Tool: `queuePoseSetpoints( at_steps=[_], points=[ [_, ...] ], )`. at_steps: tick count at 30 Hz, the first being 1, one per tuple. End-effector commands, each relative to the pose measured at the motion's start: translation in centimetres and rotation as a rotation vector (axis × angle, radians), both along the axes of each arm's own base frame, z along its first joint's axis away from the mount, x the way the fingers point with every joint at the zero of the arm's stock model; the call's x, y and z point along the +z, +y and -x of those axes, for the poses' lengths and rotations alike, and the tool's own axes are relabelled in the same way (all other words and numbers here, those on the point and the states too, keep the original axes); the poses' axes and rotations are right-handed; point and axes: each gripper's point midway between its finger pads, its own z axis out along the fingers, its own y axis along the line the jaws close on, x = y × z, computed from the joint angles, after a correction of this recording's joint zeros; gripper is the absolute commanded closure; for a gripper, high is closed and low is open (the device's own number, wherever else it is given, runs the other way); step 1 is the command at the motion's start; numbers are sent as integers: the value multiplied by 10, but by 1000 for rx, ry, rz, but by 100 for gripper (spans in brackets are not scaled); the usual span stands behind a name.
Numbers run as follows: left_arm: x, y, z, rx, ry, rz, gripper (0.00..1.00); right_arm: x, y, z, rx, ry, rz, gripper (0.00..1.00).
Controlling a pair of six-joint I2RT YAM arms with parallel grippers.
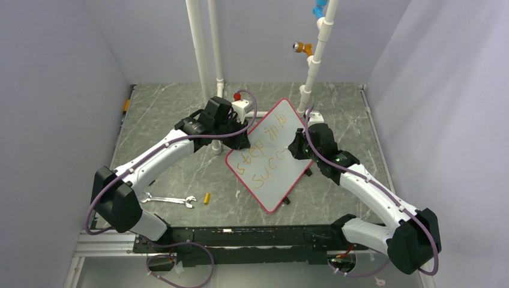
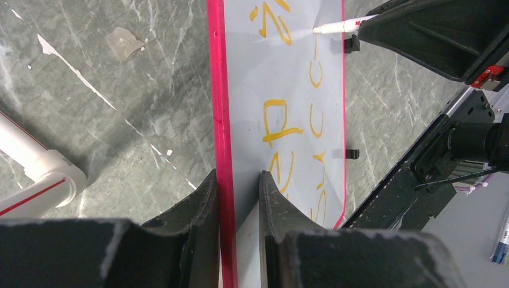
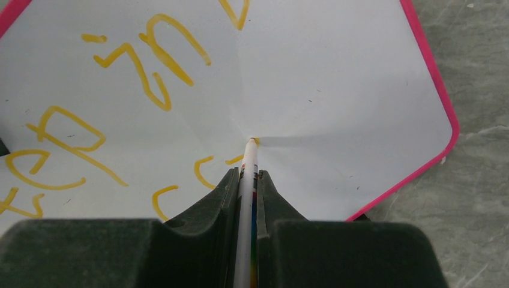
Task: Write a sentence on the whiteboard
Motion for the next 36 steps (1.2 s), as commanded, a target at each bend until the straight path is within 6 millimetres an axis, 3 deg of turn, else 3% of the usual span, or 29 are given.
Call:
queuePoseSetpoints(
  at_steps=[1, 21, 36],
  points=[
    [0, 8, -5, -40, -115, -90, 100, 18, 20, 3, 80, -28, -84, 100],
    [2, 8, -5, -36, -120, -89, 100, -15, 11, 23, 72, 59, -64, 100],
    [2, 9, -5, -35, -124, -91, 100, -26, 1, 27, 31, 92, -28, 100]
  ],
)
